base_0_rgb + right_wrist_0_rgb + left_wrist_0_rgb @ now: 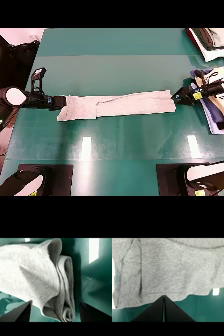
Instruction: Fold the shirts.
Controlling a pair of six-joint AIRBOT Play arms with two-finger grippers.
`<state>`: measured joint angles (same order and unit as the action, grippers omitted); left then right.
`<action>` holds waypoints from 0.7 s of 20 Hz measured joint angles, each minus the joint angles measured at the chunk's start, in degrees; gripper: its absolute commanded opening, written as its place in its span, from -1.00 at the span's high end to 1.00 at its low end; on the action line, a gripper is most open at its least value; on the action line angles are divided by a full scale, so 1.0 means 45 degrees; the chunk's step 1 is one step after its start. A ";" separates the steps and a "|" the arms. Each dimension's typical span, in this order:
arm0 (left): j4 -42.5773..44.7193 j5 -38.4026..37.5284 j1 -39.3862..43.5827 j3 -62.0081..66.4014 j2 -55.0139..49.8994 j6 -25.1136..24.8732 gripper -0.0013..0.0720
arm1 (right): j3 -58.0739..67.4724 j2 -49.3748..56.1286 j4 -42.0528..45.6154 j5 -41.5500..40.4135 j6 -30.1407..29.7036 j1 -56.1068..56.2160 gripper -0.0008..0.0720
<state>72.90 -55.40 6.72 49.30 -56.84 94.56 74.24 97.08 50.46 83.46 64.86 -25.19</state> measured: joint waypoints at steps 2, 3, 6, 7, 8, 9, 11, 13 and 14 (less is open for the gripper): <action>-0.0087 -0.0078 0.0000 0.0000 0.0000 0.0000 0.89 | 0.0005 0.0282 -0.0146 0.0087 -0.0194 0.0039 -0.85; -0.0160 -0.0083 0.0000 0.0000 0.0000 0.0000 0.89 | 0.0010 0.0389 -0.0238 0.0165 -0.0248 0.0112 -0.85; -0.0262 -0.0136 0.0000 0.0005 0.0000 -0.0005 0.89 | 0.0019 0.0758 -0.0471 0.0345 -0.0359 0.0549 -0.80; -0.0287 -0.0165 0.0000 0.0005 0.0000 -0.0005 0.90 | 0.0024 0.0869 -0.0500 0.0335 -0.0374 0.0743 -0.49; -0.0301 -0.0189 0.0000 0.0005 0.0000 -0.0005 0.90 | 0.0019 0.0976 -0.0461 0.0199 -0.0408 0.0957 -0.12; -0.0311 -0.0209 0.0000 0.0005 0.0000 -0.0005 0.90 | 0.0019 0.1059 -0.0413 0.0063 -0.0408 0.1137 0.19; -0.0389 -0.0238 0.0000 0.0005 0.0000 -0.0005 0.90 | 0.0010 0.1146 -0.0272 -0.0223 -0.0452 0.1457 0.89; -0.0767 -0.0238 0.0000 0.0005 -0.0005 -0.0010 0.90 | 0.0000 0.1141 -0.0233 -0.0325 -0.0568 0.1622 0.94; -0.1112 -0.0199 0.0000 0.0005 -0.0005 -0.0039 0.90 | -0.0005 0.1073 -0.0214 -0.0374 -0.0636 0.1690 0.95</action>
<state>67.90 -56.29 6.72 49.32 -56.86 94.39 74.22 101.91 49.50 81.78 62.00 -17.58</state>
